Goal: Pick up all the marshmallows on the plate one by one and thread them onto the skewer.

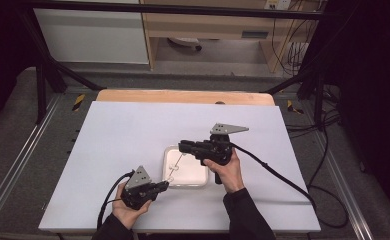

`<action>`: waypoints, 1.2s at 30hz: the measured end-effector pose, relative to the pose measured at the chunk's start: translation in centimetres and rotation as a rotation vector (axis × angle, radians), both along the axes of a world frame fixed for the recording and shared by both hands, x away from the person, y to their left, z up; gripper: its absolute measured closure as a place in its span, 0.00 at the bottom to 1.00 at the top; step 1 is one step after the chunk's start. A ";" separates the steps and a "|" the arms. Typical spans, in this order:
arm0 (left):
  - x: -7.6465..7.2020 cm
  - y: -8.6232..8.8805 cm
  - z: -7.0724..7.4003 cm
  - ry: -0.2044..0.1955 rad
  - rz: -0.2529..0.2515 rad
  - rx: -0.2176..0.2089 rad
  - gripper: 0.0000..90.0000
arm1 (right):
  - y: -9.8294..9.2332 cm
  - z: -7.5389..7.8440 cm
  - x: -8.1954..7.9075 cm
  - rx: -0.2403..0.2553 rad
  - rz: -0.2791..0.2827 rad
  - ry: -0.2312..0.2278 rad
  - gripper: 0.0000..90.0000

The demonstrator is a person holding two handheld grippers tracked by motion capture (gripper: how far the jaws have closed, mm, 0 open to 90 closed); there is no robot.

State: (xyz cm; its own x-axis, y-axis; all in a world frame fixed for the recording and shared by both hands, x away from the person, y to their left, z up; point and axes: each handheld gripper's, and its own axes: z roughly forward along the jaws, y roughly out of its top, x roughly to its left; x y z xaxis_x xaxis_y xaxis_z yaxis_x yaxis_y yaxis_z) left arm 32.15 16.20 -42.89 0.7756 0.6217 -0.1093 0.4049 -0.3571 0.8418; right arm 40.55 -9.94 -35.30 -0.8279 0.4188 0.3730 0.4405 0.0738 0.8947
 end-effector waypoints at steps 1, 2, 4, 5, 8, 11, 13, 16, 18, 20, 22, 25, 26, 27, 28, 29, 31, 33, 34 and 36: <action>0.0 0.0 0.0 -0.003 0.008 -0.002 0.99 | 0.0 0.0 0.0 0.004 -0.001 0.001 0.88; 0.0 0.0 0.0 -0.003 0.012 -0.009 0.99 | 0.1 0.0 -0.1 0.010 0.001 0.004 0.88; -0.1 0.0 0.0 -0.012 0.021 -0.015 0.99 | 0.1 -0.1 -0.1 0.020 0.001 0.009 0.88; -0.1 0.0 -0.1 -0.009 0.023 -0.021 0.99 | 0.2 -0.1 -0.1 0.021 0.001 0.010 0.88; -0.1 0.1 -0.1 -0.003 0.032 -0.050 0.99 | 0.2 -0.2 -0.2 0.033 -0.005 0.008 0.89; -0.2 0.1 -0.2 -0.006 0.046 -0.075 0.99 | 0.4 -0.2 -0.4 0.062 -0.011 0.014 0.89; -0.3 0.1 -0.2 -0.015 0.058 -0.075 0.99 | 0.5 -0.3 -0.5 0.072 -0.016 0.013 0.89; -0.4 0.2 -0.1 -0.025 0.068 -0.088 0.99 | 0.6 -0.4 -0.6 0.078 -0.018 0.013 0.89; -0.4 0.2 0.0 -0.041 0.071 -0.089 0.99 | 0.6 -0.4 -0.7 0.083 -0.018 0.011 0.89; -0.5 0.1 0.0 -0.033 0.070 -0.079 0.99 | 0.8 -0.6 -0.7 0.086 -0.022 0.007 0.89; -0.5 0.1 -0.1 -0.033 0.074 -0.075 0.99 | 0.9 -0.7 -0.8 0.088 -0.020 0.008 0.89; -0.5 0.2 0.0 -0.045 0.080 -0.079 0.99 | 1.2 -1.0 -0.9 0.104 -0.025 0.005 0.89; -0.4 0.2 0.0 -0.043 0.081 -0.082 0.99 | 1.3 -1.2 -0.9 0.113 -0.026 0.008 0.89; -0.4 0.2 -0.1 -0.047 0.084 -0.083 0.99 | 1.4 -1.3 -1.0 0.119 -0.028 0.005 0.89; -0.4 0.2 -0.1 -0.045 0.083 -0.086 0.99 | 1.5 -1.4 -1.0 0.127 -0.030 0.006 0.89; -0.5 0.2 -0.1 -0.043 0.083 -0.091 0.99 | 1.6 -1.5 -1.1 0.132 -0.031 0.007 0.89; -0.6 0.1 -0.1 -0.041 0.085 -0.091 0.99 | 1.7 -1.8 -1.1 0.142 -0.034 0.006 0.89; -0.6 0.0 -0.1 -0.043 0.086 -0.096 0.99 | 1.8 -1.9 -1.1 0.157 -0.035 0.014 0.89; -0.5 0.0 -0.1 -0.043 0.090 -0.098 0.99 | 1.9 -1.9 -1.1 0.166 -0.034 0.012 0.89; -0.5 0.0 -0.2 -0.040 0.089 -0.093 0.99 | 2.1 -2.1 -1.2 0.174 -0.039 0.006 0.89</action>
State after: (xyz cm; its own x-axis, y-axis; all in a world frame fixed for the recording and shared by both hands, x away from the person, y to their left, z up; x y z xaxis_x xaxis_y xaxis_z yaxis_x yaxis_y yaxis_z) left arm 31.68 16.24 -43.04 0.7230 0.6766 -0.1398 0.3965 -0.2407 0.8859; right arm 39.32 -7.86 -37.43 -0.8098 0.3792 0.4477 0.4457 -0.0986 0.8897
